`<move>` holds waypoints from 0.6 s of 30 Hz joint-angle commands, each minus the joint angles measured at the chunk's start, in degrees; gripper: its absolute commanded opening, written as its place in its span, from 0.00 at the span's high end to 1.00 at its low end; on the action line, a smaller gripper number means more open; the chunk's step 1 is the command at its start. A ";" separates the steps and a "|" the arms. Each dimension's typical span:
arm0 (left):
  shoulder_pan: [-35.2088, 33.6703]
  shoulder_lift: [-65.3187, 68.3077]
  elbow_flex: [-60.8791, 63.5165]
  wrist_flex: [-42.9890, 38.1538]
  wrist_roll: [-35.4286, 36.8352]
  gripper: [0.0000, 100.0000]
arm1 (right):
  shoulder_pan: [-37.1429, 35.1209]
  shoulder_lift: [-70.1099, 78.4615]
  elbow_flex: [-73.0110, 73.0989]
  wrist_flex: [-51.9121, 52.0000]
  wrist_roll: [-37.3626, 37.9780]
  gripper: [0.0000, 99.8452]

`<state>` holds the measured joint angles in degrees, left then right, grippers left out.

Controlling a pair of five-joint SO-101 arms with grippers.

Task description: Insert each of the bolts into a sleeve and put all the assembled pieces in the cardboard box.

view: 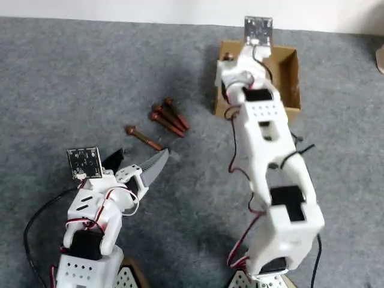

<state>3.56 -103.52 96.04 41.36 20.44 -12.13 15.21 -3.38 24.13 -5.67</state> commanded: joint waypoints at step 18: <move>-0.75 -0.48 0.92 1.14 -0.53 0.62 | 2.33 19.47 -15.25 3.56 -0.62 0.92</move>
<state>3.56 -103.52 96.04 42.42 20.44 -9.14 36.84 -14.29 24.57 -5.67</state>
